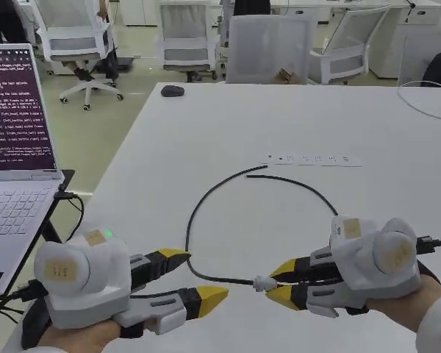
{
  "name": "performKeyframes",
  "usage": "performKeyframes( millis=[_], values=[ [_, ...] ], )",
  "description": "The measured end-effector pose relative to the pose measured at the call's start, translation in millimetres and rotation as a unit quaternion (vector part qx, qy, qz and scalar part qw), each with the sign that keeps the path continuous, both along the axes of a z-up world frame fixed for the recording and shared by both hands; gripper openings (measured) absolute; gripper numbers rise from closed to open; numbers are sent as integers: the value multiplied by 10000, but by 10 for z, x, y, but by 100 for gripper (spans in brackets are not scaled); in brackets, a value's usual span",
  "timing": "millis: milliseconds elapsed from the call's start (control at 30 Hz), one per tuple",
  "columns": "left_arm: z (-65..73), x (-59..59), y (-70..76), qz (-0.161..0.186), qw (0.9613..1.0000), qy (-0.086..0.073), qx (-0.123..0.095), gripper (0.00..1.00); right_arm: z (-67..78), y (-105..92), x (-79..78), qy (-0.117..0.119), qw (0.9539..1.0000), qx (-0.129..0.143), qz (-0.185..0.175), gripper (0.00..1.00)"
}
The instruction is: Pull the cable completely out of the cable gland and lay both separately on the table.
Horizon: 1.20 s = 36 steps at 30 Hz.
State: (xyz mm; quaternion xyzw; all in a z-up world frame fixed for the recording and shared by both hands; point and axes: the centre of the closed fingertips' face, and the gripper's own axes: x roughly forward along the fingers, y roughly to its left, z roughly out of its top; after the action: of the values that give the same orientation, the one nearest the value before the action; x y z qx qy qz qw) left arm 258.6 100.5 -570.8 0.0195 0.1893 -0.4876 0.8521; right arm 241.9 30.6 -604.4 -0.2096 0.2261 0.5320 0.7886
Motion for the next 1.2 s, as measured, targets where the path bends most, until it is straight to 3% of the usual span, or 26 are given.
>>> performKeyframes(
  millis=[267,433,533,633,700,800,867,900,933,1200],
  values=[
    [258,-56,-244,-657,9972,-175,-315,37,339,15,-111,-438,9987,180,212,11],
    [379,-148,-414,-1278,9904,-262,-456,36,524,53,-210,-595,9972,265,372,11],
    [405,-212,-488,-1583,9853,-113,-629,33,643,68,-247,-701,9961,354,401,11],
    [429,-225,-504,-1631,9843,-168,-651,31,733,70,-265,-810,9949,426,422,11],
    [484,-242,-519,-1704,9820,-224,-784,32,797,69,-277,-865,9940,516,430,11],
    [584,-306,-545,-1895,9765,-188,-1014,28,862,78,-307,-930,9927,599,491,11],
    [665,-363,-567,-2073,9708,-208,-1188,25,893,83,-331,-1021,9912,578,609,11],
    [731,-414,-590,-2204,9660,-201,-1338,22,917,87,-341,-1090,9900,580,683,11],
    [751,-434,-594,-2259,9641,-145,-1388,19,928,81,-345,-1096,9899,589,687,11],
    [815,-465,-630,-2491,9571,-162,-1468,16,1074,93,-382,-1369,9841,648,932,11]
  ],
)
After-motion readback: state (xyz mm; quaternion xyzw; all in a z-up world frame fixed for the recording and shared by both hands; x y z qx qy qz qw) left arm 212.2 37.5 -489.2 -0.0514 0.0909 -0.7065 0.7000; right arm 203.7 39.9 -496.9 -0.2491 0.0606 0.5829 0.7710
